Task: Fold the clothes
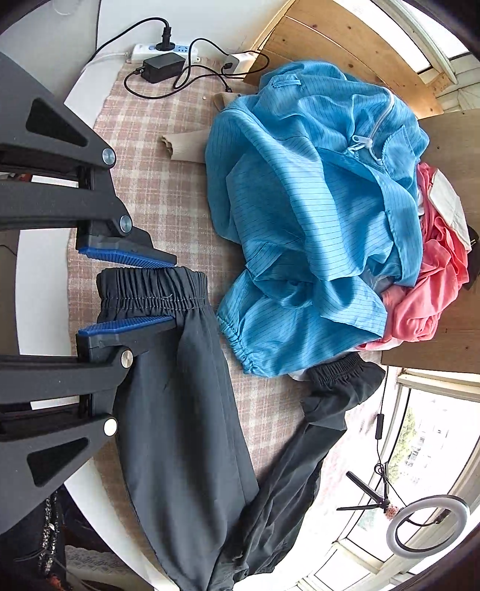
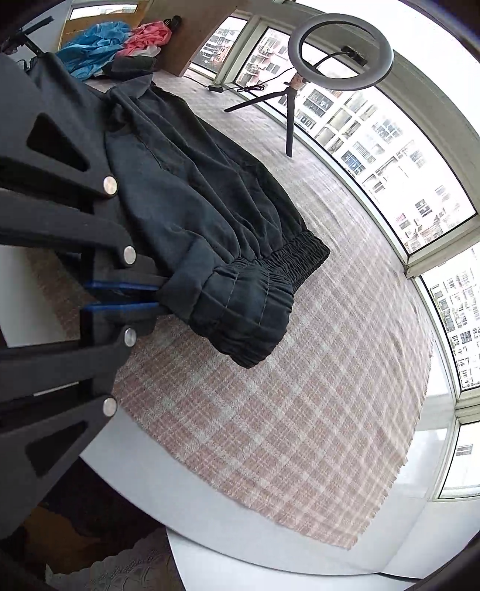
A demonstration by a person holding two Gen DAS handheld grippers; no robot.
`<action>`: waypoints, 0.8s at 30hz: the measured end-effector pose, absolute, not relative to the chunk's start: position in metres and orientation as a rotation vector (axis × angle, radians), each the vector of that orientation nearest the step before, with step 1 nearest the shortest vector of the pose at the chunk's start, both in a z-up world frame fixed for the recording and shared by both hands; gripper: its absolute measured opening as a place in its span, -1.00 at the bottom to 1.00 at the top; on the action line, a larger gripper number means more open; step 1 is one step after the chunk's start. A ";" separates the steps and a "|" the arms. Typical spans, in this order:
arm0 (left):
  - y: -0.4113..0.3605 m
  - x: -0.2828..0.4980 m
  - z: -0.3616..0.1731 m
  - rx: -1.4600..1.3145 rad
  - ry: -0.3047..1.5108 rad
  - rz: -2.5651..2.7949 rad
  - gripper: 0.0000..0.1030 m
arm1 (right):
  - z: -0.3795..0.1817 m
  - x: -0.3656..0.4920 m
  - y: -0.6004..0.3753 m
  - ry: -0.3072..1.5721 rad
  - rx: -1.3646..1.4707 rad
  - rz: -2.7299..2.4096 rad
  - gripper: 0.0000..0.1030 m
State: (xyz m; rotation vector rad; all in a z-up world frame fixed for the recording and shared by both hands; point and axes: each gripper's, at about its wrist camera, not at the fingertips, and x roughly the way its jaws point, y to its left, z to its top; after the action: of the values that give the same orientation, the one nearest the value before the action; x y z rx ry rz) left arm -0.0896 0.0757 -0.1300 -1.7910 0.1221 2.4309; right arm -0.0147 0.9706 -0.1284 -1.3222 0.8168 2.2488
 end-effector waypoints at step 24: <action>0.246 -0.289 -0.145 -1.631 0.374 2.334 -0.17 | -0.074 -0.195 0.882 0.386 -1.486 2.521 -0.11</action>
State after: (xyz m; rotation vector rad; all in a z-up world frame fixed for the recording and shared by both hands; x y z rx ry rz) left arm -0.2890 0.2457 -0.1453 -1.6305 0.3744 2.3337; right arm -0.1945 0.8816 -0.0736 -1.4864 0.3861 2.5211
